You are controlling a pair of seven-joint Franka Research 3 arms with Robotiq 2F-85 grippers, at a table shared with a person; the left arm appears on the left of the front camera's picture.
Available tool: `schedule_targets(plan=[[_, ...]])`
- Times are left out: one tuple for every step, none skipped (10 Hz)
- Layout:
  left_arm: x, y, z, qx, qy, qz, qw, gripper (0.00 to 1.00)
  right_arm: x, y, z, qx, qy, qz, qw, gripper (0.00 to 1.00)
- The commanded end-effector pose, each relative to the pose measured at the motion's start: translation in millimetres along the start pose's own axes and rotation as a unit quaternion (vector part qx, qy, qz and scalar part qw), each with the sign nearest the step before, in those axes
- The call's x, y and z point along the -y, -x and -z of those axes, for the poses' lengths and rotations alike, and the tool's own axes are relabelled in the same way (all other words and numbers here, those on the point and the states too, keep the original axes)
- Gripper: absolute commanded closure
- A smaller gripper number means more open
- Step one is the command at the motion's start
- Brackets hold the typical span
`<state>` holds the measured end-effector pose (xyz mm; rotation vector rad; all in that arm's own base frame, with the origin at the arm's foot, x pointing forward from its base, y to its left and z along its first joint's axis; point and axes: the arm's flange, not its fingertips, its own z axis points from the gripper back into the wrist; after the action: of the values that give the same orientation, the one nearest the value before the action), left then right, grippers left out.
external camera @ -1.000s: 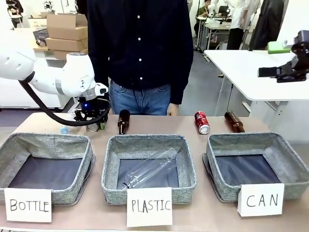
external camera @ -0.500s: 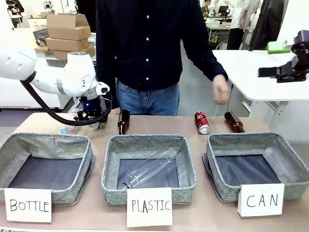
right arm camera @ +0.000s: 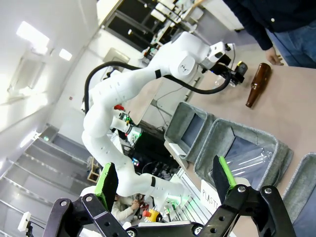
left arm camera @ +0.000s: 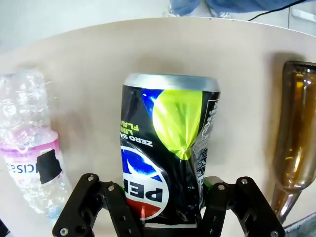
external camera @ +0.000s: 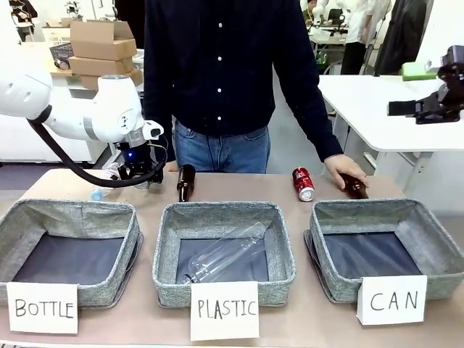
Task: Sort the can waste into the basket.
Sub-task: Pick up the can waste from the table and place it in the right Fabric basket.
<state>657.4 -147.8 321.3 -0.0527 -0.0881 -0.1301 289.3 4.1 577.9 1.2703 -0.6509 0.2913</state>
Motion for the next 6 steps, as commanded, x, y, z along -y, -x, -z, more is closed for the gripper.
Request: schedule_targets(plan=[[-6, 16, -20, 0.002, 0.024, 0.008, 1.000, 1.00, 1, -4, 3, 0.008, -0.010, -0.013, 1.000, 0.00], [-4, 32, -46, 0.003, 0.034, 0.016, 0.999, 1.00, 1, -4, 3, 0.008, -0.010, -0.013, 1.000, 0.00], [-1, 66, -92, -0.020, 0.059, 0.046, 0.997, 1.00, 1, -4, 3, 0.008, -0.010, -0.013, 1.000, 0.00], [1, 118, -144, -0.031, 0.063, 0.097, 0.993, 1.00, 1, -4, 3, 0.008, -0.010, -0.013, 1.000, 0.00], [-1, 179, -185, -0.025, 0.072, 0.179, 0.981, 1.00, 1, -4, 3, 0.008, -0.010, -0.013, 1.000, 0.00], [-7, 243, -211, 0.029, 0.056, 0.265, 0.962, 1.00, 1, -4, 3, 0.008, -0.010, -0.013, 1.000, 0.00]])
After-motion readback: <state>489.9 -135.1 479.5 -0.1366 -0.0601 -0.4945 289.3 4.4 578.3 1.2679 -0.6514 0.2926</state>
